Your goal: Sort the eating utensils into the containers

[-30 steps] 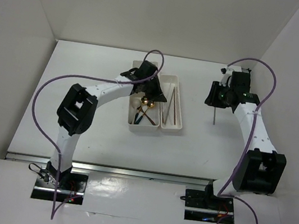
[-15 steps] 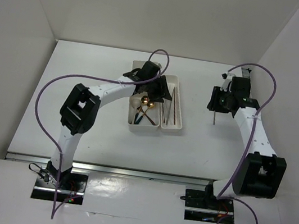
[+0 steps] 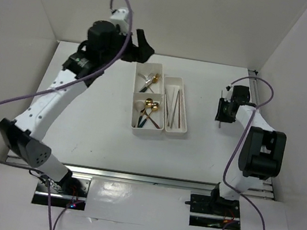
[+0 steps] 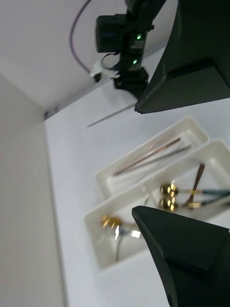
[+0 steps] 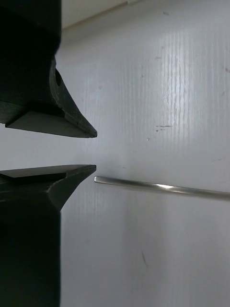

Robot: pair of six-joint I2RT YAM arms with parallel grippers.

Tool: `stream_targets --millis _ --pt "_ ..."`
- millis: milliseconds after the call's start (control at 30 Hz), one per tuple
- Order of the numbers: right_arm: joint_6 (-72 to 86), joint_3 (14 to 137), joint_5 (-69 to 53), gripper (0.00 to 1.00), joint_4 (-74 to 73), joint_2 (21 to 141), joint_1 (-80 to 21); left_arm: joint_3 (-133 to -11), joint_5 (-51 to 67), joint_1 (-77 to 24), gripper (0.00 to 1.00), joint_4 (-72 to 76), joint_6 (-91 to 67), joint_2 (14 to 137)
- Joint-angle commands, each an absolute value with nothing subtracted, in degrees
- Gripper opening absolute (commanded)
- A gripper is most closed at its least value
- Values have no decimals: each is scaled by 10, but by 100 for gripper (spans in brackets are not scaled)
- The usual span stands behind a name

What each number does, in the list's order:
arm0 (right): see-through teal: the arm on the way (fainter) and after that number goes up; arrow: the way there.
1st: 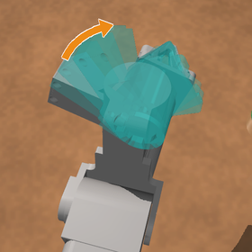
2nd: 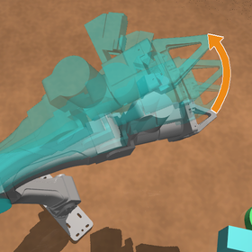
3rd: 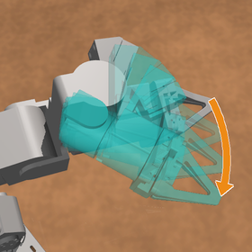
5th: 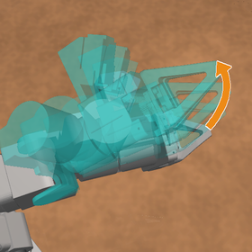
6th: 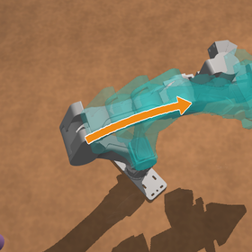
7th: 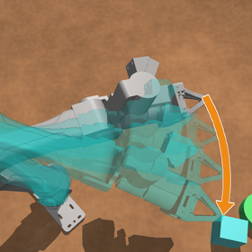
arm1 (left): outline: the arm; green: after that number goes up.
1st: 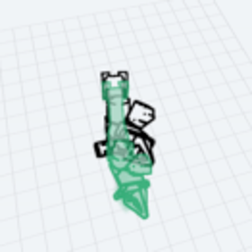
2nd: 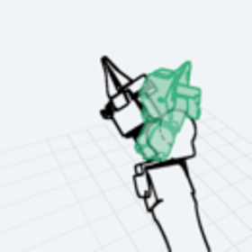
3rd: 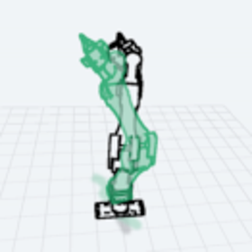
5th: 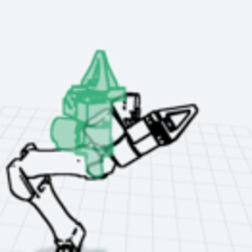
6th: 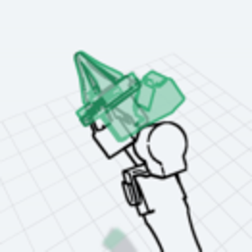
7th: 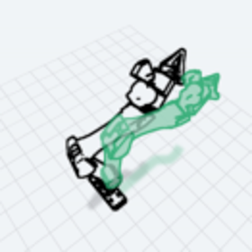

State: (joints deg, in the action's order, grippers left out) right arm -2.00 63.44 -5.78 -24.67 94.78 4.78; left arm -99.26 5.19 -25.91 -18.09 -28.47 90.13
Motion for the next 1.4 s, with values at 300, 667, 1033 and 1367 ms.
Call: stream_targets --millis 300,667,1033,1367 --pt "-33 670 2 35 -172 1035 63 -919 -33 -136 100 -290 -109 767" --pt "-59 699 -5 30 -160 1094 63 -901 13 -76 100 -301 -131 748" --pt "-64 729 -21 3 -185 1155 69 -896 24 -47 100 -312 -131 743" --pt "-19 813 -110 0 -229 1056 68 -853 19 -41 99 -299 -146 732"
